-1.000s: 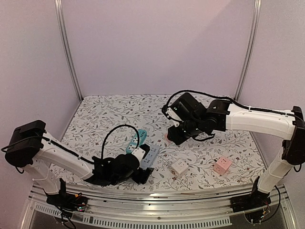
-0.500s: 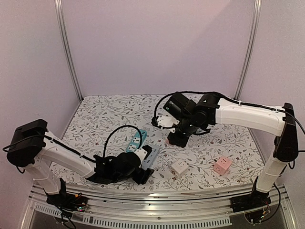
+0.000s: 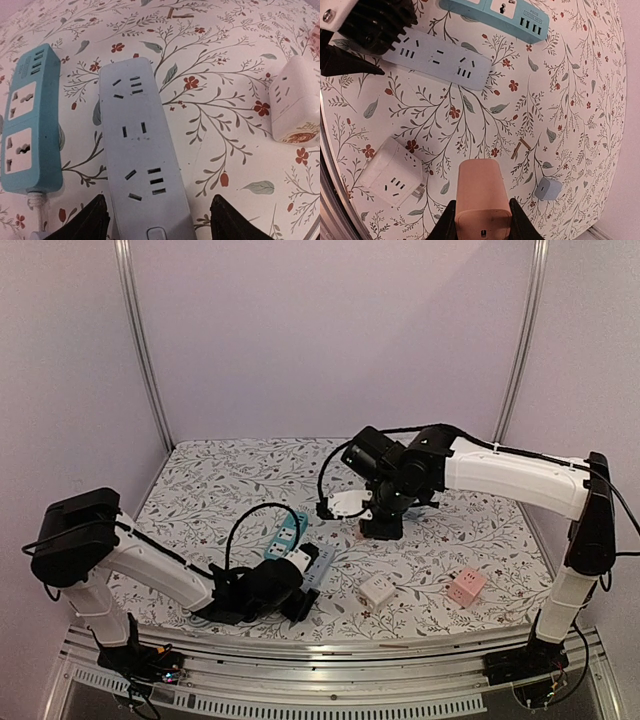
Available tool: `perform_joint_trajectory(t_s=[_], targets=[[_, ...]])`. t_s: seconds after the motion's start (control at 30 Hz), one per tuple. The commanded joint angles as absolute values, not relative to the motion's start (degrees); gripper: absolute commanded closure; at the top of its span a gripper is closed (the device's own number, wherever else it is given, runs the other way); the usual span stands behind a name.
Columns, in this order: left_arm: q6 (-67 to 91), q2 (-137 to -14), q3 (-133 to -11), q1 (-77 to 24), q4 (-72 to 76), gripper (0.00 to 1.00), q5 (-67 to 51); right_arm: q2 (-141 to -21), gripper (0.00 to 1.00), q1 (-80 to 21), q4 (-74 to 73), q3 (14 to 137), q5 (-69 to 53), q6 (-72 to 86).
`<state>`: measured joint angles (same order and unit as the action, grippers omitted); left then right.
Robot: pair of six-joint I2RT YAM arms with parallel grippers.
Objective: Insert the plug
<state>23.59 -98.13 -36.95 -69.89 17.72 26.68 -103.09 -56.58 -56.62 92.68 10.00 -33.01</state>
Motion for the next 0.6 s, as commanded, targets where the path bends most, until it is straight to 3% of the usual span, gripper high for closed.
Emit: perform_joint_trajectory(t_s=[0.0, 0.07, 0.17, 0.37, 0.57], targets=[[23.2, -101.0, -38.5, -68.5, 10.4, 0.3, 29.2, -100.9, 1.0, -54.7, -58.4, 93.4, 10.7, -35.4], [23.0, -101.2, -38.9, -68.5, 9.0, 0.31, 28.7, -99.5, 1.0, -54.1, -58.6, 92.9, 10.6, -35.5], [22.7, -101.3, -39.0, -68.4, 8.8, 0.4, 27.5, -97.1, 1.0, -53.2, -58.7, 92.6, 9.3, -36.0], [19.0, -101.3, -39.5, -68.5, 9.2, 0.77, 23.3, -92.7, 1.0, -52.8, -58.8, 92.4, 5.5, -35.6], [12.9, -101.4, -39.4, -69.3, 10.7, 0.88, 18.5, -91.0, 1.0, -52.8, -61.1, 91.1, 3.1, -35.9]])
